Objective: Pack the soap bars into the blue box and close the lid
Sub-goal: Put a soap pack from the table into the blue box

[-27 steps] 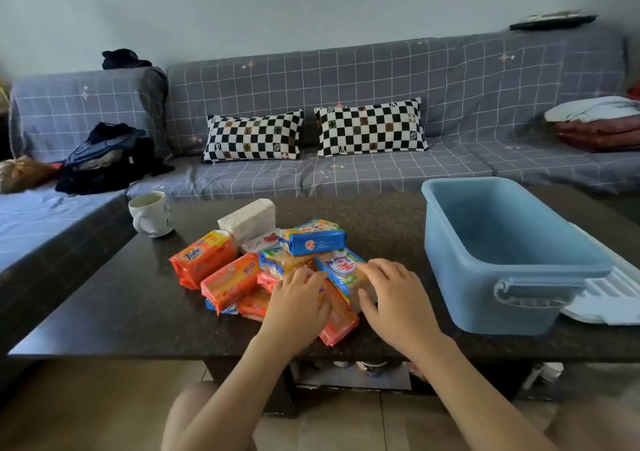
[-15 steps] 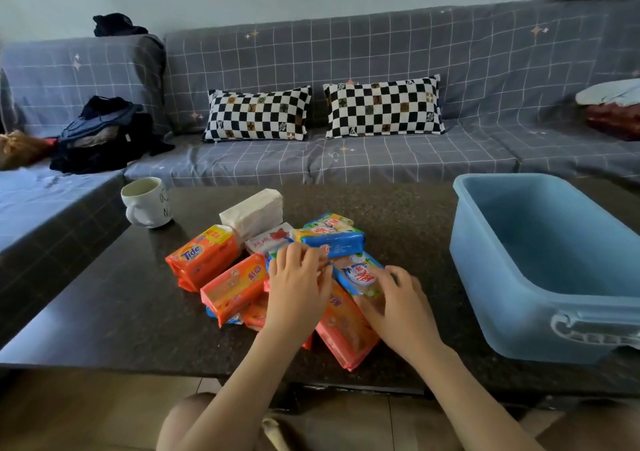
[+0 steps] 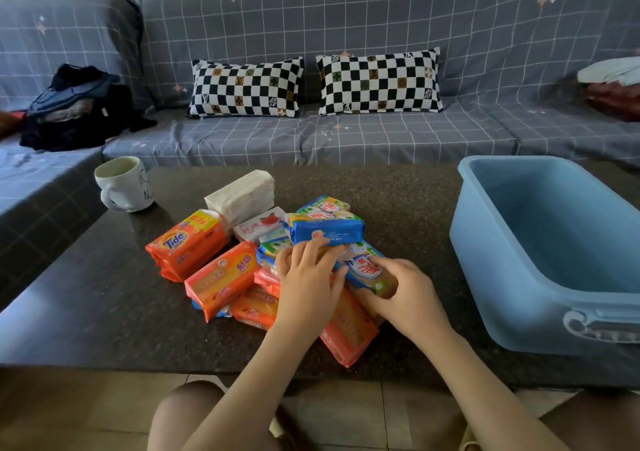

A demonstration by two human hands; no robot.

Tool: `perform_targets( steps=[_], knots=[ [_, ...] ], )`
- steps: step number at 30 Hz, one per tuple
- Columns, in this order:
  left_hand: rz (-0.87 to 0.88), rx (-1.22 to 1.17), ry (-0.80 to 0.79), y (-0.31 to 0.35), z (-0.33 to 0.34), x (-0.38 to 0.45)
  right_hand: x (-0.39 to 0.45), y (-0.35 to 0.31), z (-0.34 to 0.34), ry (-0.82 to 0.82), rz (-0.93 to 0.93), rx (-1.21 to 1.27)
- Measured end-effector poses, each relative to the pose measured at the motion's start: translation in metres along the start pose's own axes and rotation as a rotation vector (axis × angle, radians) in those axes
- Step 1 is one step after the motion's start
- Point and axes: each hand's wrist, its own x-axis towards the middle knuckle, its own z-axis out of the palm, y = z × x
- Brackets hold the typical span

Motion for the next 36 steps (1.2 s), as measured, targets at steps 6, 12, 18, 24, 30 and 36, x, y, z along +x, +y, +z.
perform_targets(
  steps=[6,12,18,24,30,36],
  knots=[
    [0.019,-0.044,-0.079,0.017,0.003,-0.006,-0.007,0.007,-0.015,-0.054,-0.012,-0.007],
    [-0.111,-0.322,-0.212,0.029,0.006,-0.005,-0.013,0.022,-0.038,-0.148,-0.021,-0.02],
    [-0.231,-0.54,-0.288,0.041,0.0,0.0,-0.015,0.029,-0.049,-0.156,0.001,0.008],
    [-0.273,-0.648,-0.232,0.049,-0.007,-0.001,-0.024,0.029,-0.054,-0.093,0.018,0.074],
    [-0.337,-0.839,-0.139,0.055,-0.025,0.006,-0.026,0.012,-0.073,-0.054,-0.017,0.133],
    [-0.395,-1.003,-0.053,0.066,-0.049,0.021,-0.021,-0.012,-0.091,0.006,-0.051,0.147]
  ],
)
